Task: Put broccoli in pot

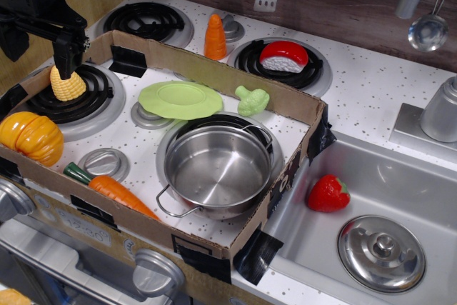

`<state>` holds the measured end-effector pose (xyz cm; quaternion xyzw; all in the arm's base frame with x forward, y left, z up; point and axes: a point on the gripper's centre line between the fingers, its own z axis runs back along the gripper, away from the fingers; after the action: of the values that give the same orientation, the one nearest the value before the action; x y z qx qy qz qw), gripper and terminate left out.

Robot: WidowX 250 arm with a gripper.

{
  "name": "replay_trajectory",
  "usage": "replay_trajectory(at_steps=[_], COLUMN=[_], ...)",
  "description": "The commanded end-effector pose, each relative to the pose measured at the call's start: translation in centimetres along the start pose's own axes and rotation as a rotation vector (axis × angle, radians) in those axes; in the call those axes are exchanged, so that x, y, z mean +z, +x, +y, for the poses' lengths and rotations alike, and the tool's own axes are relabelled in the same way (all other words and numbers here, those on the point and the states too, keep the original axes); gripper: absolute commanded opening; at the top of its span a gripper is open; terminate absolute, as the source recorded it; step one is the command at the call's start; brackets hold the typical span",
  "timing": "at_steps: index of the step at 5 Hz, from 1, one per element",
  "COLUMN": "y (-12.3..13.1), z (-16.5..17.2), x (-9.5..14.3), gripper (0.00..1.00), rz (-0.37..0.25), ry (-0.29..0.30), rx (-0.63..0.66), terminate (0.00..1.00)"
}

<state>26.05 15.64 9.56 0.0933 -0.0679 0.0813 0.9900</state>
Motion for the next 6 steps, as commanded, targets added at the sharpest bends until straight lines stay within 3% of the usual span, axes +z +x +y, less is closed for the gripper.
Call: replay_trajectory(at_steps=[1, 2, 4, 5, 6], y=[0.0, 3.6, 9.6, 10.3, 9.6], z=[0.0, -2.2, -7.1, -9.6, -11.5], x=[0.0, 0.8, 4.0, 3.0, 0.4], gripper=[1.0, 1.0, 1.0, 1.0, 1.0], rz=[0.0, -0.054, -0.063, -0.097, -0.093], ry=[0.0, -0.027, -0.008, -0.037, -0.102], rx=[0.0, -0.071, -0.149, -0.189, -0.153], terminate=[0.0, 0.0, 0.0, 0.0, 0.0])
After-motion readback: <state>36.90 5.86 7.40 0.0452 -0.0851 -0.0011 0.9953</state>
